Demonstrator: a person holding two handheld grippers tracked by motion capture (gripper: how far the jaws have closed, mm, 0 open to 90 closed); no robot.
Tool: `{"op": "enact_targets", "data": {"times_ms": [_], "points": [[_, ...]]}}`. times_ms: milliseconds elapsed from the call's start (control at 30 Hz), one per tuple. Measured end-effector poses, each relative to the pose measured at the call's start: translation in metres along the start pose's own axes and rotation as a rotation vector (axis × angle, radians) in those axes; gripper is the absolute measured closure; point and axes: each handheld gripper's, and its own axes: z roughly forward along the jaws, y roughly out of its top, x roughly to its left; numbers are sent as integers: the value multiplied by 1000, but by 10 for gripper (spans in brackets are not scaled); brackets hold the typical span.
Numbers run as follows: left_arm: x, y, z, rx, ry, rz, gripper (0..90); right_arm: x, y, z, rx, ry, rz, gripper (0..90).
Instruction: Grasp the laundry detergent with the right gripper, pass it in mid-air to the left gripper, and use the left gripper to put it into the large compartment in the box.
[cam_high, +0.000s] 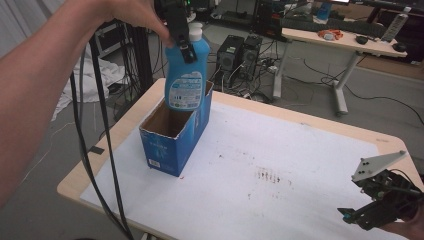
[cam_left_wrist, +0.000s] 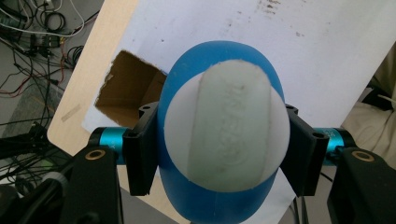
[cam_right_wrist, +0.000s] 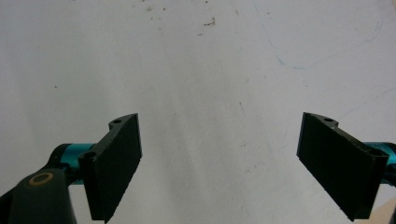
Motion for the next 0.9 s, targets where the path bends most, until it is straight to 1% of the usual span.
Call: {"op": "enact_targets", "data": {"times_ms": [33, 67, 233, 367, 400, 667, 700, 733, 800, 833, 867, 900], "points": [[0, 0, 0, 0, 0, 0, 382, 0, 0, 0, 2, 0, 0, 132], [0, -3, -1, 1, 10, -2, 382, 0, 0, 1, 2, 1, -4, 132], [2, -9, -3, -3, 5, -13, 382, 3, 0, 2, 11, -7, -7, 132], [4, -11, -1, 7, 4, -15, 382, 3, -1, 3, 15, -12, -9, 132], [5, -13, 1, 6, 5, -21, 382, 3, -1, 4, 16, -11, -6, 132], [6, -19, 9, 13, -4, -30, 382, 4, 0, 5, 19, -13, -10, 132], [6, -20, 10, 19, -6, -25, 381, 5, 0, 5, 20, -14, -8, 132], [6, -21, 12, 17, -9, -31, 381, 5, 0, 5, 19, -12, -12, 132], [6, -22, 14, 25, -9, -28, 382, 5, 0, 6, 17, -15, -14, 132], [6, -24, 15, 24, -8, -31, 381, 6, 0, 6, 18, -14, -15, 132], [7, -27, 17, 14, -7, -43, 382, 7, 0, 6, 19, -12, -19, 132], [7, -27, 17, 14, -7, -43, 382, 7, 0, 6, 19, -12, -19, 132]]}}
